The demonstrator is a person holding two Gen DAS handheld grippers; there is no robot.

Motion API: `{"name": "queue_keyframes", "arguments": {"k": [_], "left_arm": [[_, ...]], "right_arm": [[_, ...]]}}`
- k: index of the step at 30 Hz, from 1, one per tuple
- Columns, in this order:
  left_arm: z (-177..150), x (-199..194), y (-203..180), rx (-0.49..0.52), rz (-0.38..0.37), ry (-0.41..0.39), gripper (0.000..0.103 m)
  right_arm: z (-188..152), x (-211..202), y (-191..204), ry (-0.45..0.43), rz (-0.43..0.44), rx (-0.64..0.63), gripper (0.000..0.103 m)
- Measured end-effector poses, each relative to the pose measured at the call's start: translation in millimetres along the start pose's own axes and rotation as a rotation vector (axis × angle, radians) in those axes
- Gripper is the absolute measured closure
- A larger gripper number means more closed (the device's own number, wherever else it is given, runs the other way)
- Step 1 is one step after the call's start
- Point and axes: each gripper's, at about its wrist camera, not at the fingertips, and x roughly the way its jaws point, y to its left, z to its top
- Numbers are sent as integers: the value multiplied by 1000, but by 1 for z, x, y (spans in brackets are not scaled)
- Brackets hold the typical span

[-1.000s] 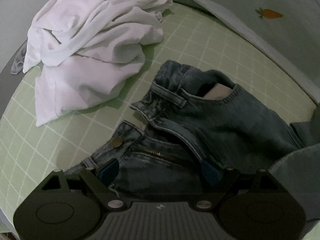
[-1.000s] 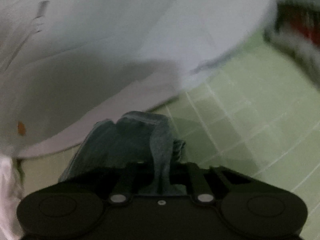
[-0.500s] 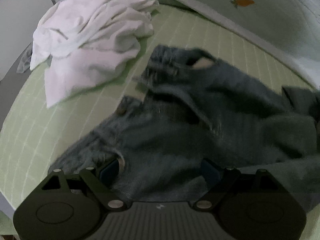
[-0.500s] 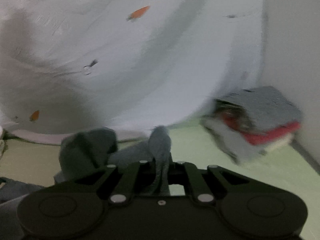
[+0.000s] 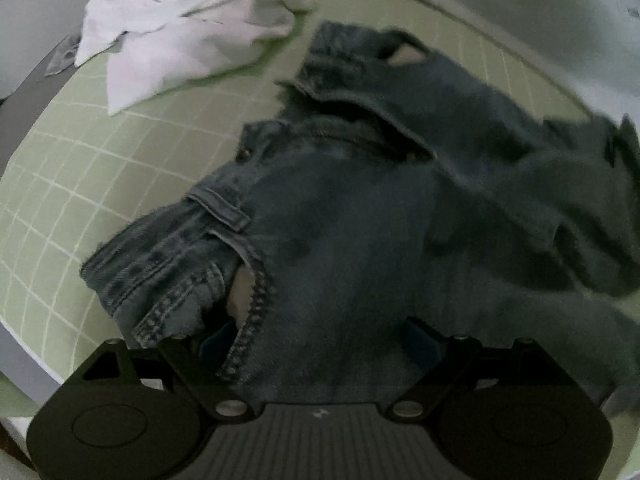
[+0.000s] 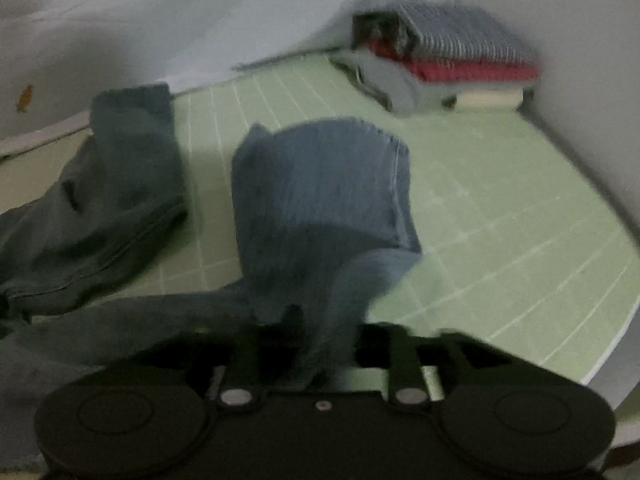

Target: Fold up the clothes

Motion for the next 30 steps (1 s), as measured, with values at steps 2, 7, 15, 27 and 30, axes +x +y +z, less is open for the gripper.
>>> {"name": "queue_keyframes", "arguments": {"k": [2,7,15,27,30], "left_arm": [[8,-6,5,-32,-13,-34,13],[31,-15,13,-102,-36,-127,13],[97,11,19,-106,-47,-198,8],[181,95,-25,57,-17,-219,27],[185,100,-26,51,-8,-255,56]], "right_arm": [[5,4,3,-10,-19,14,55],[25,8,24,-71,-40,-20,45],[51,24,60,-107,-84,-43,22],[41,20,83,-49,-247,-68,21],[40,15,91,-48,-264,-61,21]]}}
